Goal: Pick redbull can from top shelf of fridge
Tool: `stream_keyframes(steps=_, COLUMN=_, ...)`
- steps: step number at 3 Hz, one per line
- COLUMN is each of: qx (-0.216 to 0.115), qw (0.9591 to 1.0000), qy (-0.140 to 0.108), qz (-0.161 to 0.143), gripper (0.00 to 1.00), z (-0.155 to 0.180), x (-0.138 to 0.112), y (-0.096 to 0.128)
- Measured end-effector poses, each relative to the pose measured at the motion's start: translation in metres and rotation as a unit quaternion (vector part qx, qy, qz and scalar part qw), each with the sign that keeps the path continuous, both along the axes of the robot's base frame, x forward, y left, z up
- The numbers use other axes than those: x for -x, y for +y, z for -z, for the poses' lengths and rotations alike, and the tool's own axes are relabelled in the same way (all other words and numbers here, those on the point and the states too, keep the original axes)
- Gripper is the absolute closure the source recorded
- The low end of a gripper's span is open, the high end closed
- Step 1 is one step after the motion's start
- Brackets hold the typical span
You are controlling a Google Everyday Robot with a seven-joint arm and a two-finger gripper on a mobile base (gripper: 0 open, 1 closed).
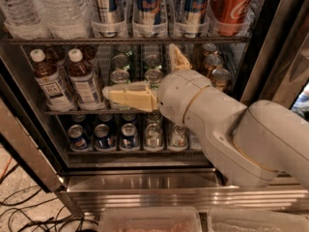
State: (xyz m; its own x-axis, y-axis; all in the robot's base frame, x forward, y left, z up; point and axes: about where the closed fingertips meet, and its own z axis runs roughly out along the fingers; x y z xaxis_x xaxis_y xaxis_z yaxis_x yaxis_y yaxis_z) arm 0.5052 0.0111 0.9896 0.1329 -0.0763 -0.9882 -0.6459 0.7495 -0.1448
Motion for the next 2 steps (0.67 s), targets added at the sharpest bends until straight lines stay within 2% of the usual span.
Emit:
stream_keyframes(steps=1, qx=-0.046, qw=0.9989, qy=-0.005, qz=-0.002, gripper=0.00, z=-0.018, x=-0.009, y=-0.007)
stream_keyframes(steps=2, qx=-0.065, qw=0.9978, qy=0.005, qz=0.012, gripper=0.00, z=-0.028, x=-0.016, y=-0.010)
